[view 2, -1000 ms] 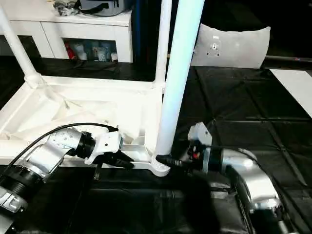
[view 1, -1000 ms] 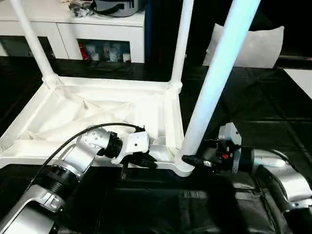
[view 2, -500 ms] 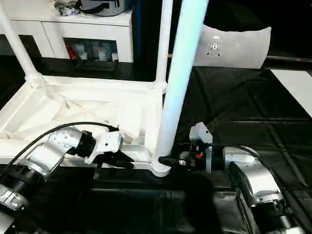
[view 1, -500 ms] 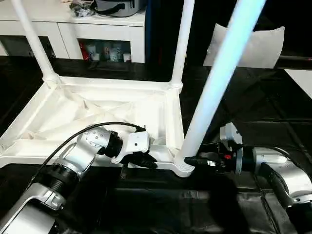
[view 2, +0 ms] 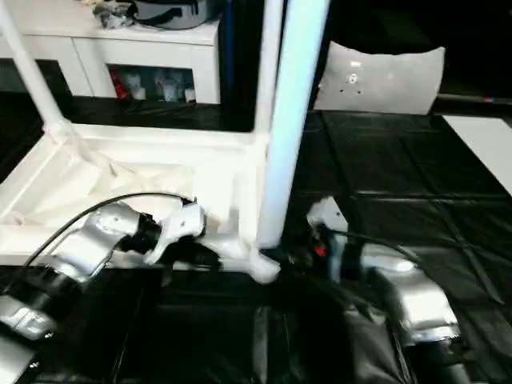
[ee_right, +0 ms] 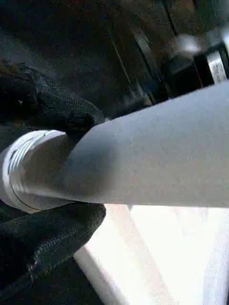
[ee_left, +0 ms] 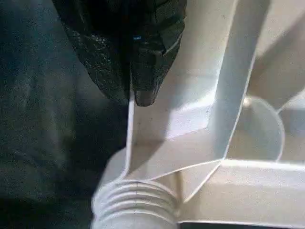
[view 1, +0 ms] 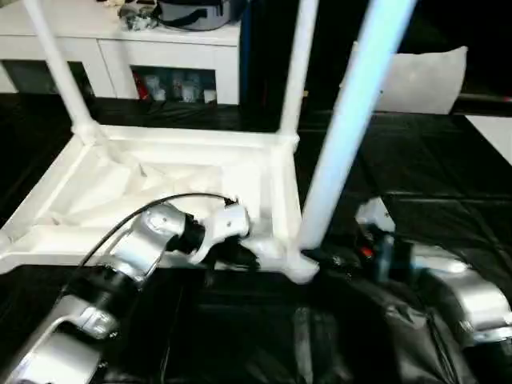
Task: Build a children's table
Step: Rotate leg to tighten
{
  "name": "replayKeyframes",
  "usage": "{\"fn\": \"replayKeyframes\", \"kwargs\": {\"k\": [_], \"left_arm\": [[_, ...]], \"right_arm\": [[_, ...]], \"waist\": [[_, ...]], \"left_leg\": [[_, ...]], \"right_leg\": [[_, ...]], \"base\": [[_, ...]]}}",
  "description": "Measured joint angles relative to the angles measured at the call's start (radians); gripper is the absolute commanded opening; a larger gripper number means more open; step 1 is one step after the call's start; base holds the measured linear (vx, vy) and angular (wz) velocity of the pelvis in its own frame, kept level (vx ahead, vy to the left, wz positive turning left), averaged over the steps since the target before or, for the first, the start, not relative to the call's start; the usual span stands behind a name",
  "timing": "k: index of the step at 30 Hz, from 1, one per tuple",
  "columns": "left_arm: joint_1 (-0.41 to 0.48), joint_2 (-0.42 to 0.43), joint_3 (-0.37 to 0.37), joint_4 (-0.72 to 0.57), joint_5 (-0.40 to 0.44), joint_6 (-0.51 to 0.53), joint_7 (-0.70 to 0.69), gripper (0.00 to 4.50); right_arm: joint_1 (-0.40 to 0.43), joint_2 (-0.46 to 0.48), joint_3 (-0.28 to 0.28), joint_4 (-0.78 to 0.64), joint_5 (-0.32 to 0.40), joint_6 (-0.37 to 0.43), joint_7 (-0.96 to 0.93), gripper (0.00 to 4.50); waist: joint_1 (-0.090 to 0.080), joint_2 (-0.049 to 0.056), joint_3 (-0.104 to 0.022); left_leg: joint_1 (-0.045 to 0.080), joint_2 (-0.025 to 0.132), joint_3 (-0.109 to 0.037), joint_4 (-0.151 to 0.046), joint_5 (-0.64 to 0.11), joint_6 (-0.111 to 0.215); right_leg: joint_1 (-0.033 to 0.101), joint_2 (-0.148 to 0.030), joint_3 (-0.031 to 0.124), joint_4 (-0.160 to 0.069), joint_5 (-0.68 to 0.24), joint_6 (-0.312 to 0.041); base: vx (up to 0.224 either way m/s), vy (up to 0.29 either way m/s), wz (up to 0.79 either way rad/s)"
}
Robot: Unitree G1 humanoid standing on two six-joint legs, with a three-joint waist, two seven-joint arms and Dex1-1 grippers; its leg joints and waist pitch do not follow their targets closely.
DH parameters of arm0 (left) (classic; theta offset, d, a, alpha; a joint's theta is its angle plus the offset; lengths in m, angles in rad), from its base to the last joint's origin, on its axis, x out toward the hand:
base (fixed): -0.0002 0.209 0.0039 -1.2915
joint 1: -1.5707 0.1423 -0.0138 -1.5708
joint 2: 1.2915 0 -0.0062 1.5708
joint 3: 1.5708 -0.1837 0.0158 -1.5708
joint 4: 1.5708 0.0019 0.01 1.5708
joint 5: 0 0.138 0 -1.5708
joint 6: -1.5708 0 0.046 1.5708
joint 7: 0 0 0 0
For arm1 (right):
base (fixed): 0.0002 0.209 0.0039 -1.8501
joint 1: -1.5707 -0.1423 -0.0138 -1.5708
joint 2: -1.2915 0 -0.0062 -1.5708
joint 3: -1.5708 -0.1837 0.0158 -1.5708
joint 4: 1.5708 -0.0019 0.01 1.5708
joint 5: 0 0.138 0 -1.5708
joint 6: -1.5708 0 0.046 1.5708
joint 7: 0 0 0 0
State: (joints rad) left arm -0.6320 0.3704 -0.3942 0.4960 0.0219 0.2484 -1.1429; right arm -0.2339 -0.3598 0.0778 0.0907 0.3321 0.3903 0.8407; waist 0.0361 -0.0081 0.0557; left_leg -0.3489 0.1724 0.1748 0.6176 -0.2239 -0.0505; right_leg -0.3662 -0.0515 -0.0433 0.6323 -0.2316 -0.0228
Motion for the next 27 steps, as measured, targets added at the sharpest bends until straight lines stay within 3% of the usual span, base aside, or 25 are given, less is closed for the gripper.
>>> {"fn": "replayKeyframes", "kwargs": {"k": [5,8,10,11,12,19,22,23,24,27], "left_arm": [[-0.015,-0.093,0.035,0.032,0.014,0.082,0.154,0.00],[-0.021,-0.149,0.074,0.044,0.021,0.141,0.270,0.00],[-0.030,-0.178,0.079,0.049,0.029,0.154,0.317,0.00],[-0.030,-0.185,0.082,0.049,0.029,0.155,0.322,0.00],[-0.030,-0.189,0.082,0.047,0.031,0.155,0.323,0.00],[-0.025,-0.150,0.045,0.019,0.042,0.095,0.280,0.00],[-0.020,-0.123,0.044,0.017,0.042,0.063,0.253,0.00],[-0.016,-0.117,0.044,0.014,0.042,0.054,0.247,0.00],[-0.006,-0.101,0.044,0.004,0.042,0.037,0.226,0.00],[0.012,-0.054,0.030,-0.010,0.038,-0.031,0.151,0.00]], "right_arm": [[-0.032,0.110,-0.033,0.019,-0.069,0.018,-0.232,1.89],[-0.080,0.227,-0.053,0.066,-0.121,0.019,-0.421,1.89],[-0.097,0.270,-0.071,0.071,-0.135,0.031,-0.505,1.89],[-0.101,0.270,-0.072,0.070,-0.136,0.033,-0.516,1.89],[-0.100,0.270,-0.072,0.066,-0.143,0.032,-0.519,2.45],[-0.027,0.249,-0.077,0.008,-0.118,-0.016,-0.449,2.99],[0.015,0.207,-0.071,-0.010,-0.089,-0.031,-0.362,3.05],[0.018,0.197,-0.069,-0.012,-0.087,-0.031,-0.343,3.32],[0.025,0.174,-0.067,-0.018,-0.085,-0.041,-0.310,3.32],[0.038,0.105,-0.060,-0.033,-0.060,-0.069,-0.210,3.65]], "waist": [[-0.015,0.001,0.000],[-0.029,0.002,-0.001],[-0.030,0.002,-0.001],[-0.029,0.001,-0.001],[-0.028,0.001,-0.001],[-0.019,0.002,-0.001],[-0.024,0.002,0.000],[-0.026,0.002,0.000],[-0.027,0.002,0.000],[-0.018,0.003,0.000]], "left_leg": [[0.000,-0.001,0.002,0.000,0.001,-0.001],[-0.001,-0.001,0.003,-0.001,0.002,-0.003],[-0.001,-0.001,0.003,-0.002,0.003,-0.003],[-0.002,-0.001,0.003,-0.002,0.003,-0.003],[-0.003,-0.001,0.003,-0.003,0.003,-0.003],[-0.006,-0.002,0.003,-0.014,0.008,0.004],[-0.009,-0.001,0.003,-0.015,0.008,0.004],[-0.010,0.000,0.003,-0.015,0.008,0.004],[-0.010,0.000,0.003,-0.016,0.009,0.004],[-0.010,0.000,0.003,-0.015,0.009,0.004]], "right_leg": [[-0.001,-0.003,0.000,-0.002,0.003,0.001],[-0.003,-0.003,-0.001,-0.002,0.005,0.001],[-0.006,-0.003,-0.001,-0.002,0.005,0.001],[-0.007,-0.003,-0.001,-0.002,0.005,0.002],[-0.007,-0.003,-0.001,-0.004,0.005,0.002],[-0.014,-0.003,-0.002,-0.009,0.005,0.002],[-0.017,-0.002,-0.003,-0.008,0.005,0.002],[-0.017,-0.002,-0.003,-0.008,0.005,0.002],[-0.017,-0.002,-0.003,-0.008,0.005,0.002],[-0.018,-0.002,-0.004,-0.008,0.005,0.002]], "base": [[-0.010,0.001,-0.01],[0.000,0.000,0.00],[0.000,0.000,0.00],[0.000,0.000,0.00],[0.000,0.000,0.00],[0.000,0.000,0.00],[0.000,0.000,0.00],[0.000,0.000,0.00],[0.000,0.000,0.00],[0.000,0.000,0.00]]}}
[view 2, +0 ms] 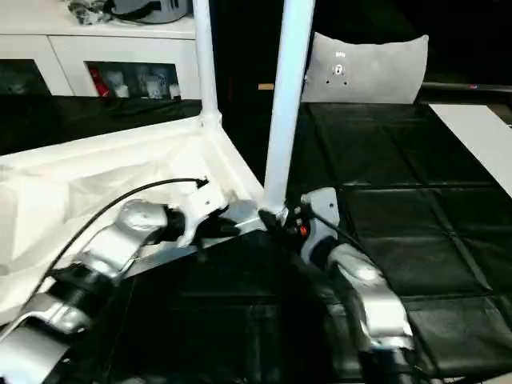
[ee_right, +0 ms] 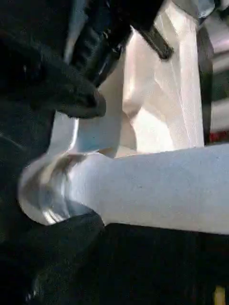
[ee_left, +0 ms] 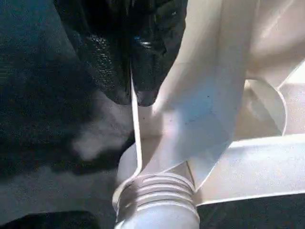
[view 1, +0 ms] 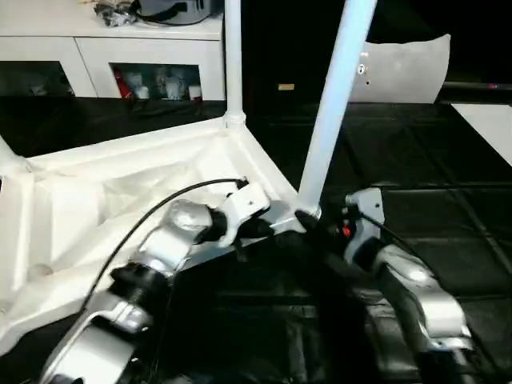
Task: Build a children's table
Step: Rotate leg to tighten
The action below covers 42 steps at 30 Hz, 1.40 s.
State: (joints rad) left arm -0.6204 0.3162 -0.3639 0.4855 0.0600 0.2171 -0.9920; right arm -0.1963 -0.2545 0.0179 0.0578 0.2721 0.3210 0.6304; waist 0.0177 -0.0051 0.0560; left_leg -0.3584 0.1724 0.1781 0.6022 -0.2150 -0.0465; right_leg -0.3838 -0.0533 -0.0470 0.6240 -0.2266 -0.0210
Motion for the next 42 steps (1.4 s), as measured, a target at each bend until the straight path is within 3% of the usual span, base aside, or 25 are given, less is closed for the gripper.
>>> {"fn": "replayKeyframes", "kwargs": {"k": [3,6,11,13,24,32,38,42], "left_arm": [[0.008,0.039,-0.016,-0.002,-0.006,-0.057,-0.071,0.00],[0.009,0.071,-0.034,-0.006,-0.010,-0.101,-0.131,0.00],[0.020,0.113,-0.047,-0.022,-0.026,-0.142,-0.230,0.00],[0.021,0.119,-0.053,-0.024,-0.026,-0.160,-0.250,0.00],[0.027,0.143,-0.066,-0.040,-0.043,-0.182,-0.312,0.00],[0.034,0.148,-0.068,-0.054,-0.044,-0.182,-0.327,0.00],[0.039,0.152,-0.069,-0.062,-0.043,-0.175,-0.332,0.00],[0.035,0.134,-0.069,-0.075,-0.042,-0.104,-0.315,0.00]], "right_arm": [[-0.008,-0.062,-0.012,-0.010,0.025,-0.010,0.088,3.87],[-0.014,-0.115,0.010,-0.010,0.035,-0.030,0.197,3.87],[-0.037,-0.193,0.040,0.010,0.049,-0.061,0.367,3.87],[-0.048,-0.197,0.052,0.029,0.053,-0.072,0.409,3.60],[-0.103,-0.227,0.109,0.137,0.070,-0.091,0.568,2.74],[-0.124,-0.228,0.110,0.162,0.071,-0.095,0.601,2.02],[-0.128,-0.228,0.115,0.170,0.072,-0.095,0.622,1.92],[-0.109,-0.228,0.112,0.130,0.071,-0.056,0.584,1.92]], "waist": [[0.017,0.000,0.000],[0.031,0.000,0.000],[0.039,0.000,0.000],[0.044,0.000,0.000],[0.047,-0.001,0.000],[0.049,-0.001,0.000],[0.050,-0.001,0.000],[0.053,0.000,-0.001]], "left_leg": [[0.000,0.000,0.000,0.001,0.001,0.001],[0.000,0.000,0.001,0.001,0.001,0.002],[0.000,-0.001,0.001,0.001,0.001,0.002],[0.000,0.000,0.001,0.001,0.002,0.002],[0.000,0.000,0.002,0.003,0.002,0.003],[-0.001,0.000,0.002,0.004,0.002,0.004],[-0.001,0.000,0.002,0.005,0.002,0.004],[0.001,0.000,0.002,0.005,0.002,0.004]], "right_leg": [[0.001,0.000,0.000,0.000,0.000,0.000],[0.001,-0.001,0.000,0.000,0.000,0.000],[0.001,-0.002,0.000,0.001,0.000,0.000],[0.001,-0.002,-0.001,0.001,0.000,0.000],[0.001,-0.003,-0.002,0.003,0.000,0.000],[0.001,-0.003,-0.002,0.003,0.000,0.000],[0.001,-0.003,-0.002,0.005,0.000,0.000],[0.002,-0.003,-0.002,0.005,0.000,0.000]], "base": [[0.000,0.000,0.00],[0.000,0.000,0.00],[0.000,0.000,0.00],[0.000,0.000,0.00],[0.000,0.000,0.00],[0.000,0.000,0.00],[0.000,0.000,0.00],[0.000,0.000,0.00]]}}
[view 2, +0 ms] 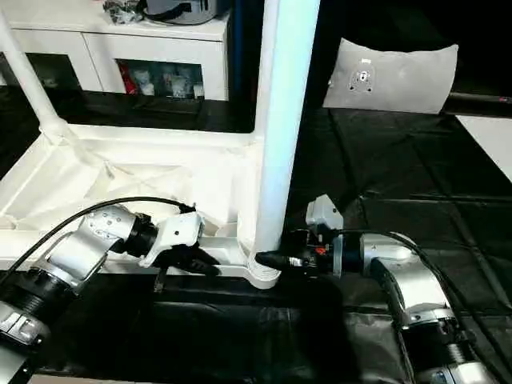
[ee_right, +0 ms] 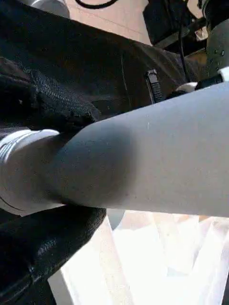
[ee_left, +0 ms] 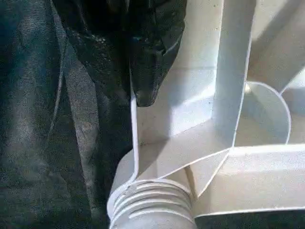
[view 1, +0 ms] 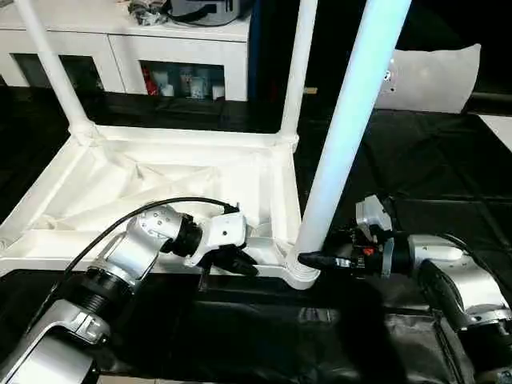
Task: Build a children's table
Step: Rotate leg to tighten
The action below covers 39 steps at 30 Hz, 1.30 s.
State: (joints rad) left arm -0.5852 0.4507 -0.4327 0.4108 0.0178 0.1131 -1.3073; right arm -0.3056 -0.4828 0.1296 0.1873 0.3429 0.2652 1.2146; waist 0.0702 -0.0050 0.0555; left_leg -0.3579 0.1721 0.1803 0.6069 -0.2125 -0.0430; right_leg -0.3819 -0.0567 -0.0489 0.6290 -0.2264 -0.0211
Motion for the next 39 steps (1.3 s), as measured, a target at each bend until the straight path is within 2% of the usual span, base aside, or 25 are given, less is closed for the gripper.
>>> {"fn": "replayKeyframes", "kwargs": {"k": [3,7,9,11,15,17,20,22,25,29,32,33,39], "left_arm": [[-0.006,-0.032,0.017,0.002,0.005,0.081,0.050,0.00],[-0.031,-0.110,0.060,0.050,0.041,0.179,0.206,0.00],[-0.056,-0.176,0.083,0.088,0.058,0.236,0.314,0.00],[-0.064,-0.219,0.095,0.100,0.058,0.270,0.377,0.00],[-0.092,-0.295,0.116,0.136,0.063,0.313,0.499,0.00],[-0.094,-0.305,0.119,0.137,0.064,0.317,0.510,0.00],[-0.096,-0.307,0.122,0.137,0.069,0.314,0.511,0.00],[-0.096,-0.304,0.117,0.136,0.073,0.301,0.509,0.00],[-0.096,-0.289,0.107,0.133,0.071,0.283,0.486,0.00],[-0.089,-0.255,0.099,0.126,0.064,0.245,0.437,0.00],[-0.075,-0.209,0.086,0.100,0.059,0.211,0.371,0.00],[-0.072,-0.190,0.076,0.091,0.058,0.194,0.347,0.00],[-0.043,-0.076,0.054,0.050,0.049,0.097,0.181,0.00]], "right_arm": [[0.023,0.036,-0.016,-0.048,-0.013,0.058,-0.107,1.92],[0.031,0.176,-0.075,-0.068,-0.075,0.113,-0.388,1.92],[0.010,0.270,-0.107,-0.058,-0.127,0.133,-0.575,1.91],[-0.008,0.304,-0.118,-0.047,-0.151,0.142,-0.668,1.91],[-0.051,0.393,-0.152,-0.008,-0.192,0.137,-0.856,1.91],[-0.052,0.399,-0.154,-0.009,-0.195,0.133,-0.876,2.47],[-0.052,0.417,-0.163,-0.011,-0.196,0.123,-0.879,2.68],[-0.048,0.416,-0.164,-0.013,-0.195,0.113,-0.878,2.98],[-0.030,0.397,-0.163,-0.023,-0.179,0.091,-0.832,3.14],[-0.008,0.328,-0.152,-0.039,-0.153,0.078,-0.728,3.53],[0.004,0.247,-0.127,-0.049,-0.143,0.058,-0.612,3.61],[0.012,0.214,-0.116,-0.051,-0.142,0.044,-0.567,3.81],[0.043,0.048,-0.071,-0.056,-0.142,-0.035,-0.321,3.81]], "waist": [[0.000,0.001,-0.001],[-0.017,0.004,-0.001],[-0.033,0.006,-0.001],[-0.042,0.007,-0.001],[-0.045,0.007,-0.001],[-0.041,0.008,-0.002],[-0.040,0.009,-0.002],[-0.040,0.009,-0.002],[-0.039,0.010,-0.001],[-0.038,0.012,0.000],[-0.039,0.012,0.001],[-0.036,0.012,0.001],[-0.031,0.012,0.000]], "left_leg": [[0.003,0.000,0.000,0.000,0.000,-0.004],[0.009,-0.001,0.000,-0.001,0.002,-0.008],[0.008,-0.001,0.000,0.000,0.004,-0.009],[0.007,-0.001,0.000,-0.001,0.004,-0.009],[0.005,-0.001,0.000,-0.003,0.004,-0.009],[0.004,-0.001,0.000,-0.005,0.004,-0.009],[0.003,-0.001,0.000,-0.007,0.004,-0.009],[0.002,-0.001,0.000,-0.007,0.004,-0.009],[0.001,-0.001,0.000,-0.007,0.004,-0.008],[-0.001,0.000,0.000,-0.009,0.004,-0.006],[-0.004,0.000,0.000,-0.009,0.006,-0.001],[-0.005,0.001,0.000,-0.009,0.006,-0.001],[-0.009,0.001,-0.001,-0.006,0.005,0.001]], "right_leg": [[0.003,0.000,0.000,0.001,0.001,-0.002],[0.007,0.000,0.001,0.001,0.001,-0.001],[0.005,-0.001,0.001,0.000,0.001,0.001],[0.005,-0.001,0.002,-0.002,0.003,0.001],[0.002,-0.001,0.001,-0.003,0.010,-0.002],[0.001,0.000,0.001,-0.004,0.009,-0.001],[-0.001,0.000,0.000,-0.005,0.009,0.000],[-0.001,0.000,0.000,-0.006,0.009,0.000],[-0.002,0.000,0.000,-0.008,0.009,0.000],[-0.002,0.000,-0.001,-0.010,0.009,0.000],[-0.003,0.000,-0.003,-0.012,0.009,0.000],[-0.003,0.000,-0.004,-0.013,0.009,0.000],[-0.004,-0.001,-0.007,-0.014,0.009,0.000]], "base": [[0.000,0.000,0.00],[0.000,0.000,0.00],[0.000,0.000,0.00],[0.000,0.000,0.00],[0.000,0.000,0.00],[0.000,0.000,0.00],[0.000,0.000,0.00],[0.000,0.000,0.00],[0.000,0.000,0.00],[0.000,0.000,0.00],[0.000,0.000,0.00],[0.000,0.000,0.00],[0.000,0.000,0.00]]}}
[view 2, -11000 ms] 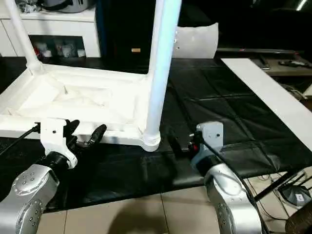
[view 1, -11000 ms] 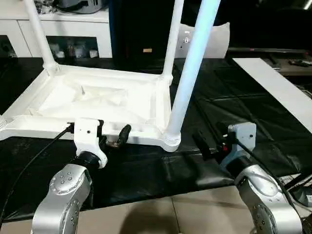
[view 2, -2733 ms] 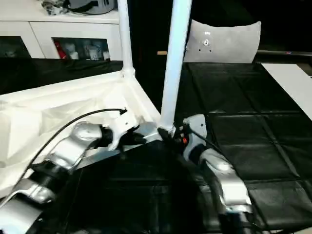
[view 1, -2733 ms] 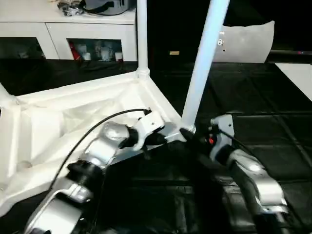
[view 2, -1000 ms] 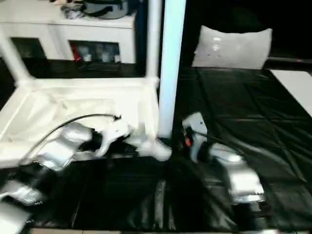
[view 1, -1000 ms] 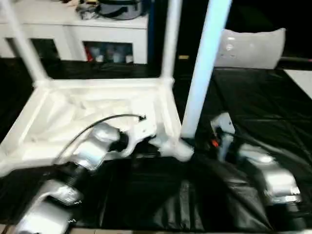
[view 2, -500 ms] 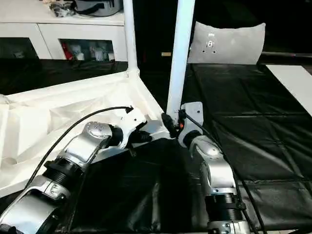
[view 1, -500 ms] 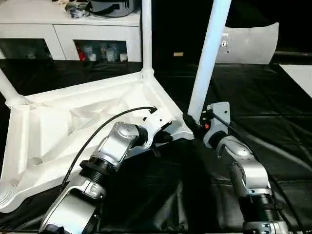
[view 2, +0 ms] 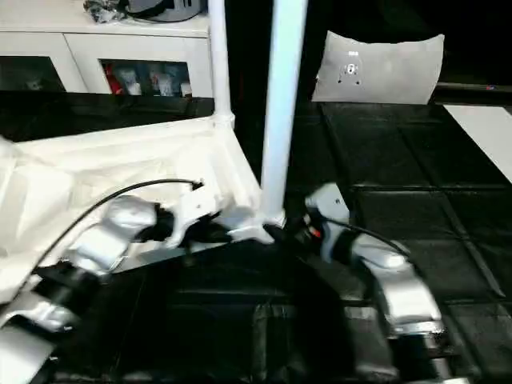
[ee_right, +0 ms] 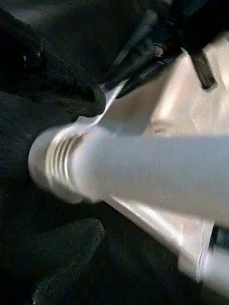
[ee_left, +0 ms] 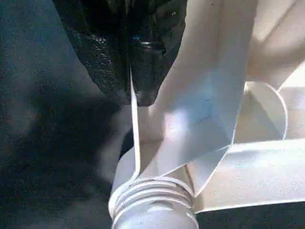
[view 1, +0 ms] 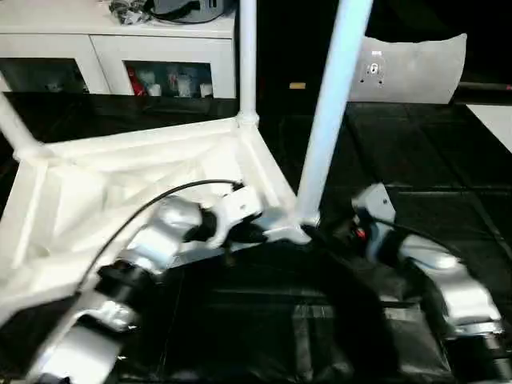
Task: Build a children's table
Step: Rotate leg to tighten
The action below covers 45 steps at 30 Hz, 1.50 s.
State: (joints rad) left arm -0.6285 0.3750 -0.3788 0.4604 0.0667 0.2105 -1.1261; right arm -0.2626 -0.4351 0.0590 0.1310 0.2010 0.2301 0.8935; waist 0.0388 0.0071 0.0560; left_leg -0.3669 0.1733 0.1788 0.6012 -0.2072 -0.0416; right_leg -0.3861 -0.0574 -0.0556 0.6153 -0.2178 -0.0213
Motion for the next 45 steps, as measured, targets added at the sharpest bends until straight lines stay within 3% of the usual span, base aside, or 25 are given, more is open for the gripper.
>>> {"fn": "replayKeyframes", "kwargs": {"k": [6,8,11,24,30,38,43,45], "left_arm": [[0.014,0.066,-0.051,-0.038,-0.019,-0.064,-0.137,0.00],[0.016,0.073,-0.057,-0.046,-0.020,-0.073,-0.156,0.00],[0.019,0.081,-0.062,-0.055,-0.020,-0.083,-0.175,0.00],[0.030,0.096,-0.077,-0.089,-0.023,-0.087,-0.204,0.00],[0.030,0.097,-0.079,-0.091,-0.022,-0.087,-0.204,0.00],[0.028,0.074,-0.068,-0.091,-0.032,-0.018,-0.198,0.00],[0.002,0.016,-0.028,-0.050,-0.012,0.101,-0.079,0.00],[-0.009,-0.025,-0.010,-0.024,-0.001,0.139,-0.013,0.00]], "right_arm": [[-0.012,-0.050,0.027,0.040,0.048,-0.026,0.186,3.81],[-0.017,-0.051,0.027,0.048,0.065,-0.024,0.216,3.55],[-0.040,-0.062,0.038,0.066,0.086,-0.013,0.279,3.46],[-0.066,-0.058,0.071,0.131,0.108,0.003,0.384,2.21],[-0.071,-0.058,0.071,0.138,0.111,0.005,0.393,1.98],[-0.045,-0.048,0.058,0.085,0.121,0.074,0.357,1.95],[-0.023,0.041,0.017,0.040,0.097,0.139,0.130,1.95],[-0.023,0.094,-0.011,0.027,0.070,0.173,0.017,1.95]], "waist": [[0.020,0.000,0.000],[0.025,0.000,0.000],[0.026,0.000,0.000],[0.037,0.000,0.000],[0.038,0.000,0.000],[0.045,0.000,0.000],[0.042,0.000,0.000],[0.032,0.000,0.000]], "left_leg": [[0.001,0.000,0.000,0.001,0.001,0.001],[0.001,0.000,0.000,0.001,0.002,0.002],[0.001,0.000,0.000,0.002,0.002,0.003],[0.000,0.001,0.000,0.003,0.002,0.003],[0.000,0.001,0.000,0.003,0.002,0.003],[0.001,0.001,0.000,0.004,0.003,0.002],[0.004,0.002,0.000,0.005,0.006,-0.005],[0.006,0.002,0.000,0.005,0.007,-0.006]], "right_leg": [[0.001,-0.001,-0.001,0.001,0.000,0.000],[0.001,-0.001,-0.001,0.002,0.000,-0.001],[0.002,-0.002,-0.002,0.002,0.001,-0.002],[0.002,-0.002,-0.005,0.003,0.001,-0.002],[0.002,-0.002,-0.005,0.003,0.001,-0.002],[0.002,-0.002,-0.005,0.004,0.001,-0.002],[0.002,-0.003,-0.005,0.011,0.003,-0.005],[0.004,-0.003,-0.005,0.010,0.003,-0.004]], "base": [[0.000,0.000,0.00],[0.000,0.000,0.00],[0.000,0.000,0.00],[0.000,0.000,0.00],[0.000,0.000,0.00],[0.000,0.000,0.00],[0.000,0.000,0.00],[0.000,0.000,0.00]]}}
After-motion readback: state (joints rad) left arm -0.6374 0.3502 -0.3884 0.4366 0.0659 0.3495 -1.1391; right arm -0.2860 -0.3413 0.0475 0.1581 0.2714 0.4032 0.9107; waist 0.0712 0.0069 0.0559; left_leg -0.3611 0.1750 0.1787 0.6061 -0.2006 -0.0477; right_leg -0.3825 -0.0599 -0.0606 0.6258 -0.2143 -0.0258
